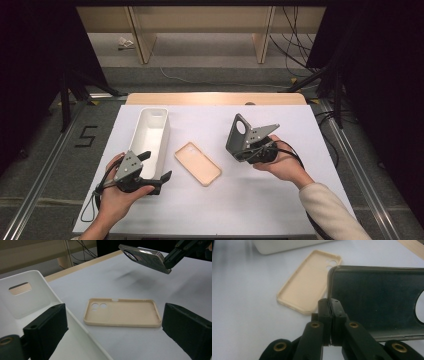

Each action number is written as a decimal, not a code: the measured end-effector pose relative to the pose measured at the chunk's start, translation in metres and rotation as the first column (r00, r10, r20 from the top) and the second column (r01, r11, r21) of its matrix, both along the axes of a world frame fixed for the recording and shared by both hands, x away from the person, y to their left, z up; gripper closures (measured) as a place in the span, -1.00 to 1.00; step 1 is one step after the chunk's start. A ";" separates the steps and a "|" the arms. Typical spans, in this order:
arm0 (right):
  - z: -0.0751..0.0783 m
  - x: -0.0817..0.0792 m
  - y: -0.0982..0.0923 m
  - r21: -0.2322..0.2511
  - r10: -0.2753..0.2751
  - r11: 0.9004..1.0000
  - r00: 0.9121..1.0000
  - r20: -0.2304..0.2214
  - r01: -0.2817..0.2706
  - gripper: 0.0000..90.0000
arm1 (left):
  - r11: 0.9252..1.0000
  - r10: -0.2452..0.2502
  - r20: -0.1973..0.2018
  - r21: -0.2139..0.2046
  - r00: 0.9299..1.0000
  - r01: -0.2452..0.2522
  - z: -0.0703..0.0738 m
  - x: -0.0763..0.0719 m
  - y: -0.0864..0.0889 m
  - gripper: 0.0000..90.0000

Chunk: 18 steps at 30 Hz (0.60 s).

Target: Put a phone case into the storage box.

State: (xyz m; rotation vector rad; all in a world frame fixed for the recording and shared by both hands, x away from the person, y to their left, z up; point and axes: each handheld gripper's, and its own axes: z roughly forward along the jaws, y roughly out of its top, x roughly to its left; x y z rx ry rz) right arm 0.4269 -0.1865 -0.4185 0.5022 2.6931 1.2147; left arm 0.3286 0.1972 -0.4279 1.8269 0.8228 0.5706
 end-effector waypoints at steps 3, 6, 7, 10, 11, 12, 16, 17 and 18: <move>0.001 -0.003 0.000 0.010 0.008 1.000 1.000 0.008 -0.008 0.98 | 0.999 -0.009 -0.013 -0.032 1.000 0.009 0.004 0.002 -0.003 -0.86; 0.003 -0.009 0.001 0.023 0.022 0.999 1.000 0.017 -0.022 0.99 | 0.999 -0.020 -0.029 -0.046 0.999 0.019 0.010 0.005 -0.009 -0.84; 0.004 -0.011 0.001 0.029 0.023 0.999 1.000 0.019 -0.023 0.98 | 0.999 -0.025 -0.030 -0.044 0.999 0.023 0.013 0.007 -0.011 -0.84; 0.005 -0.018 0.001 0.034 0.038 0.999 0.999 0.026 -0.039 0.98 | 0.999 -0.031 -0.039 -0.034 0.999 0.030 0.020 0.014 -0.020 -0.83; 0.005 -0.023 0.001 0.034 0.049 0.998 0.998 0.029 -0.050 0.98 | 0.999 -0.031 -0.042 -0.032 0.999 0.030 0.022 0.016 -0.023 -0.81; 0.005 -0.026 0.001 0.033 0.051 0.998 0.998 0.031 -0.052 0.99 | 0.999 -0.034 -0.045 -0.034 0.998 0.032 0.025 0.019 -0.027 -0.79; 0.005 -0.033 0.000 0.039 0.063 0.997 0.997 0.033 -0.064 0.99 | 0.998 -0.056 -0.053 -0.026 0.997 0.055 0.033 0.029 -0.042 -0.79; 0.005 -0.035 0.000 0.037 0.065 0.997 0.997 0.035 -0.066 0.99 | 0.998 -0.059 -0.060 -0.027 0.996 0.057 0.035 0.032 -0.046 -0.79; 0.004 -0.037 -0.001 0.035 0.068 0.997 0.997 0.035 -0.069 0.99 | 0.998 -0.062 -0.068 -0.025 0.996 0.061 0.036 0.034 -0.049 -0.79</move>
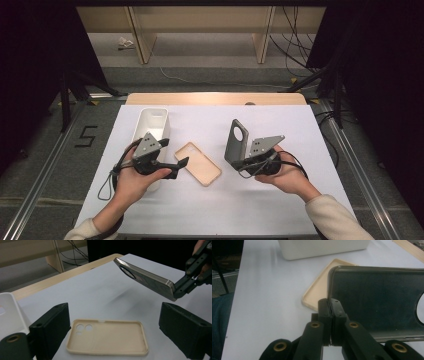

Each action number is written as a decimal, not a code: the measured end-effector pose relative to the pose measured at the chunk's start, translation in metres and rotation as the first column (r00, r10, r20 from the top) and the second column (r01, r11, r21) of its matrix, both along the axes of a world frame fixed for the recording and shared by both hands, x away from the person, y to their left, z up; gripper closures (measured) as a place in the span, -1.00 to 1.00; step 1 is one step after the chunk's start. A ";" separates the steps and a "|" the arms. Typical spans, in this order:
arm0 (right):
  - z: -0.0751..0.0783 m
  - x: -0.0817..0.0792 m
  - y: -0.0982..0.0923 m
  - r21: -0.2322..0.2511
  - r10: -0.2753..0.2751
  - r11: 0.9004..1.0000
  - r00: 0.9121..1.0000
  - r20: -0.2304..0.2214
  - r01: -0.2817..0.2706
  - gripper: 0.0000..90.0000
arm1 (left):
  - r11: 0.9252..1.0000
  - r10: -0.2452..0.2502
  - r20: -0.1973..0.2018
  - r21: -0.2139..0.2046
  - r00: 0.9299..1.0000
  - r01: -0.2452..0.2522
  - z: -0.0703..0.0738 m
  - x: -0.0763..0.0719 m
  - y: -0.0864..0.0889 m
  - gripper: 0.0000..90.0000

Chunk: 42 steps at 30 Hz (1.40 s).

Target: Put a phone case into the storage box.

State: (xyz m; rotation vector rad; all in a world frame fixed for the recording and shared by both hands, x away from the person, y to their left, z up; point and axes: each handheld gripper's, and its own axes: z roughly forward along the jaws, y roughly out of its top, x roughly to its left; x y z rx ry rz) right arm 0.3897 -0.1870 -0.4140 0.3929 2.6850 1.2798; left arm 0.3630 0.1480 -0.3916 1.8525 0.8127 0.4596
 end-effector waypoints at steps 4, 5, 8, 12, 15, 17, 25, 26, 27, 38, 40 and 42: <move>0.000 -0.009 0.000 -0.005 0.015 1.000 1.000 0.007 -0.015 0.99 | 1.000 -0.011 -0.029 0.019 1.000 0.011 0.009 0.012 -0.015 -0.77; -0.001 -0.012 0.000 -0.006 0.021 1.000 1.000 0.008 -0.021 0.99 | 1.000 -0.012 -0.035 0.023 0.999 0.012 0.011 0.015 -0.018 -0.74; -0.002 -0.016 0.001 -0.009 0.028 1.000 1.000 0.010 -0.028 0.99 | 0.999 -0.020 -0.051 0.038 0.998 0.022 0.016 0.024 -0.028 -0.73; -0.003 -0.022 0.003 -0.014 0.043 0.999 0.999 0.013 -0.043 0.99 | 0.998 -0.027 -0.071 0.058 0.997 0.031 0.021 0.035 -0.041 -0.71; -0.003 -0.025 0.006 -0.016 0.055 0.998 0.998 0.017 -0.054 0.99 | 0.997 -0.036 -0.088 0.068 0.995 0.042 0.022 0.041 -0.050 -0.70; -0.003 -0.027 0.008 -0.014 0.063 0.998 0.998 0.017 -0.063 0.99 | 0.996 -0.036 -0.103 0.083 0.994 0.045 0.021 0.045 -0.056 -0.68; -0.005 -0.034 0.016 -0.033 0.089 0.996 0.996 0.023 -0.088 0.99 | 0.994 -0.039 -0.228 0.086 0.973 0.061 0.013 0.065 -0.080 -0.63; -0.005 -0.034 0.017 -0.034 0.093 0.995 0.995 0.025 -0.092 0.99 | 0.995 -0.038 -0.242 0.077 0.970 0.059 0.013 0.067 -0.083 -0.62; -0.005 -0.035 0.019 -0.036 0.096 0.995 0.995 0.024 -0.096 0.99 | 0.996 -0.039 -0.251 0.073 0.967 0.059 0.012 0.069 -0.086 -0.61; -0.006 -0.039 0.025 -0.050 0.115 0.992 0.993 0.039 -0.113 0.99 | 0.995 0.029 -0.362 0.096 0.932 0.007 0.008 0.093 -0.107 -0.26; -0.006 -0.039 0.026 -0.052 0.119 0.992 0.992 0.044 -0.117 0.99 | 0.995 0.039 -0.387 0.097 0.921 -0.002 0.006 0.096 -0.108 -0.19; -0.005 -0.040 0.027 -0.050 0.121 0.992 0.992 0.046 -0.119 0.99 | 0.997 0.048 -0.423 0.078 0.905 -0.016 0.003 0.099 -0.108 -0.12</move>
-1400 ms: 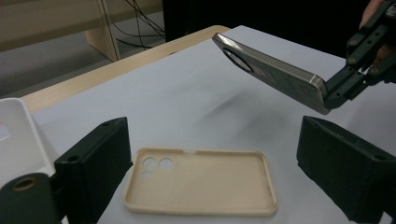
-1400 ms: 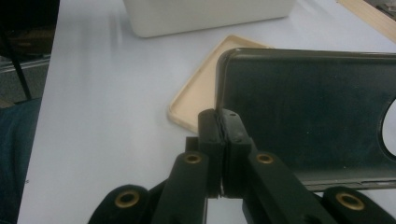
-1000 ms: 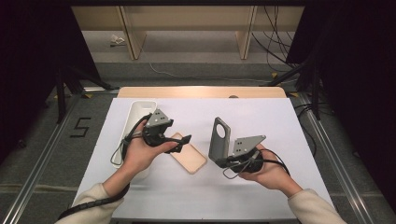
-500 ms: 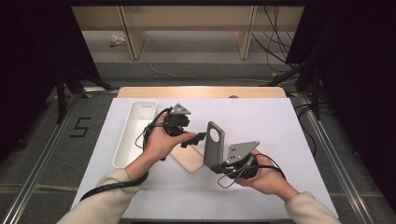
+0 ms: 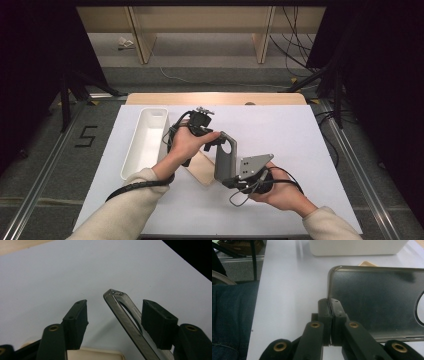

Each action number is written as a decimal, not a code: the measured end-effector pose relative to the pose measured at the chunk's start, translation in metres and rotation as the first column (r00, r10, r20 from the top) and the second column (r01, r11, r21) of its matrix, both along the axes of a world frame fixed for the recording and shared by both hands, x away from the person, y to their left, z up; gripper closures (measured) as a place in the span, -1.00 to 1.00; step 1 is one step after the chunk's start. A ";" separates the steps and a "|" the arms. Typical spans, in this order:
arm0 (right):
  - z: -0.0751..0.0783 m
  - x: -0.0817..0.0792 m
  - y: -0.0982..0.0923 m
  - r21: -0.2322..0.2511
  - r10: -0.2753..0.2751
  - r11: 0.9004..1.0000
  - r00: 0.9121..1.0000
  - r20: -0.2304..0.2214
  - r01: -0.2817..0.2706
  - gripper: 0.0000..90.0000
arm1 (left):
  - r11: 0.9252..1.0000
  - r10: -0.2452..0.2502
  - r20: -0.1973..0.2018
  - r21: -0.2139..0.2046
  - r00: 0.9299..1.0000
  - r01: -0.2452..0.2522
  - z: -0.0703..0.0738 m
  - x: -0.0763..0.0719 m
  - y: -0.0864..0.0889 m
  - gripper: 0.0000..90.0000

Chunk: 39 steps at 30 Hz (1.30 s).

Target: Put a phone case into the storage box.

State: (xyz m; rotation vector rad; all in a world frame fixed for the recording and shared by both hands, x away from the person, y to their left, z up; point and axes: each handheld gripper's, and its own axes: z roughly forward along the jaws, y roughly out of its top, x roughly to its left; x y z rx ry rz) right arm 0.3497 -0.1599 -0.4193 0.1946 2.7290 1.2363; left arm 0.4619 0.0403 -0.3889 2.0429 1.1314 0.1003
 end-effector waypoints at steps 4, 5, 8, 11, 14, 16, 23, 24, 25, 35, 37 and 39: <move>0.001 -0.001 0.002 -0.002 0.011 1.000 1.000 0.004 -0.011 0.99 | 1.000 0.020 -0.042 -0.009 0.999 -0.021 -0.004 0.004 0.002 0.05; 0.001 -0.001 0.002 -0.004 0.011 1.000 1.000 0.002 -0.010 0.99 | 1.000 0.022 -0.048 -0.008 0.999 -0.023 -0.005 0.004 0.003 0.11; 0.000 -0.001 0.002 -0.007 0.016 1.000 1.000 0.002 -0.016 0.99 | 0.999 0.031 -0.065 -0.019 0.997 -0.032 -0.006 0.004 0.004 0.27; -0.001 -0.001 0.003 -0.014 0.020 1.000 1.000 0.004 -0.020 0.99 | 0.998 0.044 -0.076 -0.034 0.996 -0.046 -0.007 0.004 0.005 0.42; -0.002 -0.002 0.006 -0.019 0.028 0.999 1.000 0.005 -0.028 0.99 | 0.996 0.058 -0.096 -0.057 0.994 -0.064 -0.006 0.002 0.005 0.49; -0.004 -0.003 0.008 -0.029 0.039 0.999 0.999 0.006 -0.039 0.99 | 0.995 0.067 -0.099 -0.062 0.993 -0.073 -0.004 0.000 0.004 0.53; -0.007 -0.003 0.012 -0.054 0.041 0.998 0.999 0.012 -0.040 0.99 | 0.985 0.091 -0.106 -0.134 0.990 -0.105 0.006 -0.008 -0.002 0.69; -0.008 -0.003 0.013 -0.056 0.043 0.998 0.999 0.011 -0.042 0.99 | 0.984 0.086 -0.104 -0.145 0.991 -0.101 0.008 -0.009 -0.004 0.72; -0.008 -0.002 0.013 -0.061 0.045 0.997 0.999 0.016 -0.043 0.99 | 0.983 0.080 -0.104 -0.155 0.991 -0.096 0.010 -0.010 -0.006 0.75; -0.007 0.001 0.009 -0.012 -0.069 0.997 0.996 0.058 0.070 0.54 | 0.987 0.037 0.092 -0.162 0.995 -0.021 0.030 -0.022 -0.011 0.82; -0.006 0.002 0.007 0.005 -0.110 0.994 0.991 0.073 0.109 0.36 | 0.987 0.036 0.146 -0.159 0.989 -0.012 0.030 -0.023 -0.009 0.82; -0.004 0.004 0.004 0.032 -0.172 0.985 0.983 0.071 0.170 0.14 | 0.986 0.051 0.168 -0.167 0.985 -0.022 0.029 -0.023 -0.005 0.82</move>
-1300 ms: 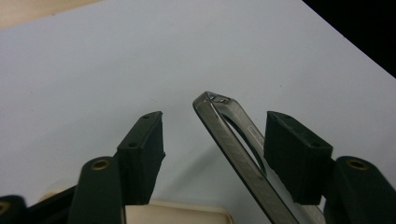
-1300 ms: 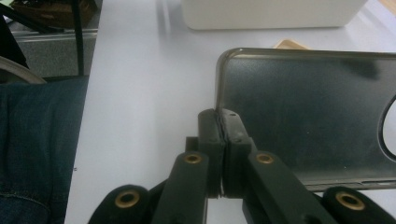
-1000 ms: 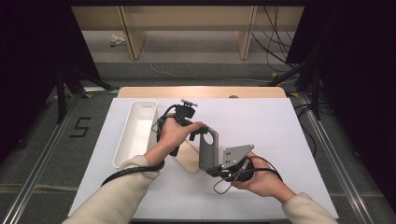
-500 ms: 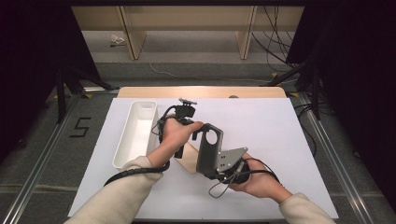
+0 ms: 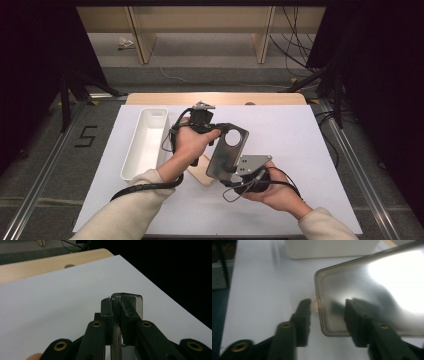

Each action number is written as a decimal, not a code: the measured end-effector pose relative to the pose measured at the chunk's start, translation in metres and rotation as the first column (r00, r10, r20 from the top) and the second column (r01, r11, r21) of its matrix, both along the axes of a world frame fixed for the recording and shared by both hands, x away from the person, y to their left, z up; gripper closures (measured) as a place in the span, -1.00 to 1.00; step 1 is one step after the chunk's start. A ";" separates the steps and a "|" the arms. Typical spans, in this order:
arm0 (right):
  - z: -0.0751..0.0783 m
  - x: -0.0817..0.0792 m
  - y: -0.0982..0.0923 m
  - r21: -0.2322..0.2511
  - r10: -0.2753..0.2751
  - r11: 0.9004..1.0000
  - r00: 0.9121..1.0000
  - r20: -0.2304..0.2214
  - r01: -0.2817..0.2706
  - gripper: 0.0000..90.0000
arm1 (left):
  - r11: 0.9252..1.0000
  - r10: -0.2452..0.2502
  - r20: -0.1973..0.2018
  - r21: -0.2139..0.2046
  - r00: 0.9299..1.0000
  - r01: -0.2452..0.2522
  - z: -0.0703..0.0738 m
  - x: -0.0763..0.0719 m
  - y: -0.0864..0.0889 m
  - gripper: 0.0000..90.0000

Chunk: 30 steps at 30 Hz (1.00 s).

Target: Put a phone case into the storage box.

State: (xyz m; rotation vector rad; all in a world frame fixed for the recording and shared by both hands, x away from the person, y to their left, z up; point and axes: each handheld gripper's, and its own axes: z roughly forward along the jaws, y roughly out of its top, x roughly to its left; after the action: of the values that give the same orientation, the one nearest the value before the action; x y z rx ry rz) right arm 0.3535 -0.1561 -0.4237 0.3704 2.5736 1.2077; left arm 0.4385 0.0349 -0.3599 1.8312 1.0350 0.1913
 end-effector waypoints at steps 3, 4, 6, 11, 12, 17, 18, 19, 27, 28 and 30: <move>0.002 0.003 -0.005 0.031 -0.067 0.997 0.998 0.007 0.067 -0.08 | 1.000 0.015 0.042 -0.013 0.999 -0.015 -0.004 -0.001 0.006 0.82; 0.002 0.005 -0.007 0.050 -0.089 0.995 0.996 -0.006 0.089 -0.12 | 1.000 0.015 0.054 -0.017 0.998 -0.014 -0.005 -0.001 0.008 0.82; 0.005 0.007 -0.015 0.089 -0.145 0.985 0.989 -0.002 0.144 -0.27 | 0.999 0.022 0.072 -0.028 0.997 -0.020 -0.006 -0.001 0.012 0.82; 0.007 0.011 -0.026 0.131 -0.209 0.969 0.978 -0.021 0.210 -0.43 | 0.999 0.027 0.115 -0.040 0.993 -0.022 -0.010 -0.003 0.021 0.82; 0.007 0.012 -0.028 0.139 -0.222 0.965 0.975 -0.029 0.223 -0.46 | 0.999 0.021 0.125 -0.039 0.992 -0.016 -0.010 -0.004 0.023 0.82; 0.008 0.014 -0.038 0.187 -0.277 0.942 0.960 -0.035 0.279 -0.63 | 0.998 0.010 0.158 -0.058 0.987 0.000 -0.013 -0.007 0.030 0.81; 0.009 0.014 -0.040 0.192 -0.286 0.939 0.958 -0.029 0.286 -0.63 | 0.998 0.008 0.163 -0.064 0.987 0.002 -0.013 -0.007 0.031 0.82; 0.009 0.014 -0.041 0.196 -0.291 0.936 0.956 -0.030 0.291 -0.63 | 0.998 0.003 0.166 -0.068 0.986 0.009 -0.013 -0.008 0.033 0.82; 0.008 0.017 -0.050 0.234 -0.339 0.910 0.939 -0.053 0.341 -0.63 | 0.994 0.006 0.196 -0.107 0.981 0.015 -0.010 -0.010 0.046 0.82; 0.008 0.017 -0.051 0.241 -0.345 0.906 0.937 -0.056 0.348 -0.63 | 0.994 0.010 0.198 -0.111 0.980 0.012 -0.010 -0.011 0.048 0.82; 0.008 0.018 -0.054 0.251 -0.359 0.897 0.931 -0.063 0.363 -0.63 | 0.993 0.015 0.205 -0.121 0.979 0.010 -0.009 -0.011 0.053 0.81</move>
State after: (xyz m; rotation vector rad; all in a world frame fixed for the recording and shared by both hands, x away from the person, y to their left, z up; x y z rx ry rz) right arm 0.3716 -0.2102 -0.4154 0.8737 2.2210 1.3952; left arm 0.4275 0.0875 -0.3688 1.6619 0.8855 0.3062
